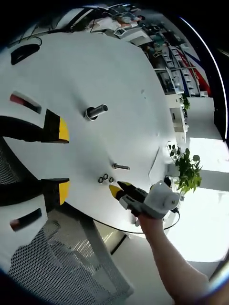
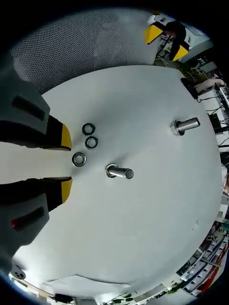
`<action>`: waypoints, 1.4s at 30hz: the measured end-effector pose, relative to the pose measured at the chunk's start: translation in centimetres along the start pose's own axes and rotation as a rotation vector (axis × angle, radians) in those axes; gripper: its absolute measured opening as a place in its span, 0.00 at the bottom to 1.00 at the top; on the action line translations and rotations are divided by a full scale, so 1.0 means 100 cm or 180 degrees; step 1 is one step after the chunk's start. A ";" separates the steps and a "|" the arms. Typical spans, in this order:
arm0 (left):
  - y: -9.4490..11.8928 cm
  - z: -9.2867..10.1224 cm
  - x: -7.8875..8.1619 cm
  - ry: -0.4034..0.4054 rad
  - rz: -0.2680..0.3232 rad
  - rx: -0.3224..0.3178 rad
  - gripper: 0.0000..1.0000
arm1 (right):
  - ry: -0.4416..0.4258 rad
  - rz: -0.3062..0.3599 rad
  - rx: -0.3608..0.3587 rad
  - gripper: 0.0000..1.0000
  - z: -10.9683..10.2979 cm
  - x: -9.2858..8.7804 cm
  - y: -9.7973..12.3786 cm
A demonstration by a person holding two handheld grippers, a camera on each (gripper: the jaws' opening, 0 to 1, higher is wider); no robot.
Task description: Place the washer onto the threaded stud by aligning its center hole with the stud, sliding it down to the base, and recovering from edge contact or off-axis alignment until the washer reaches the visible bottom stop.
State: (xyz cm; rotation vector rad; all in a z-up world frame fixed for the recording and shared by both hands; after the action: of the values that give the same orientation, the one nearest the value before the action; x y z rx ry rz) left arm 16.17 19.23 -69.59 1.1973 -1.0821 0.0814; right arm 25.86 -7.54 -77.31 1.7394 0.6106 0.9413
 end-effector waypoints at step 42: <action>0.001 -0.001 0.001 -0.0044 0.0017 -0.0007 0.28 | 0.0626 -0.0452 0.0139 0.14 0.002 0.024 -0.004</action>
State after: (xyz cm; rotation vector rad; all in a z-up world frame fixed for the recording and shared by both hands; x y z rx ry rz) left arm 16.26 19.28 -69.45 1.1946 -1.0973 0.0760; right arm 27.44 -5.67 -77.03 1.6292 0.8767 1.0118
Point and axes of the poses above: the point that each gripper's makers call its tool centre point, and the gripper's own axes: y roughly backward along the fingers, z roughly to its right, x roughly out of its top, the point moved 10 cm from there along y, roughly backward along the fingers, and after that the axes turned 10 degrees about x, right-handed, at the moved point
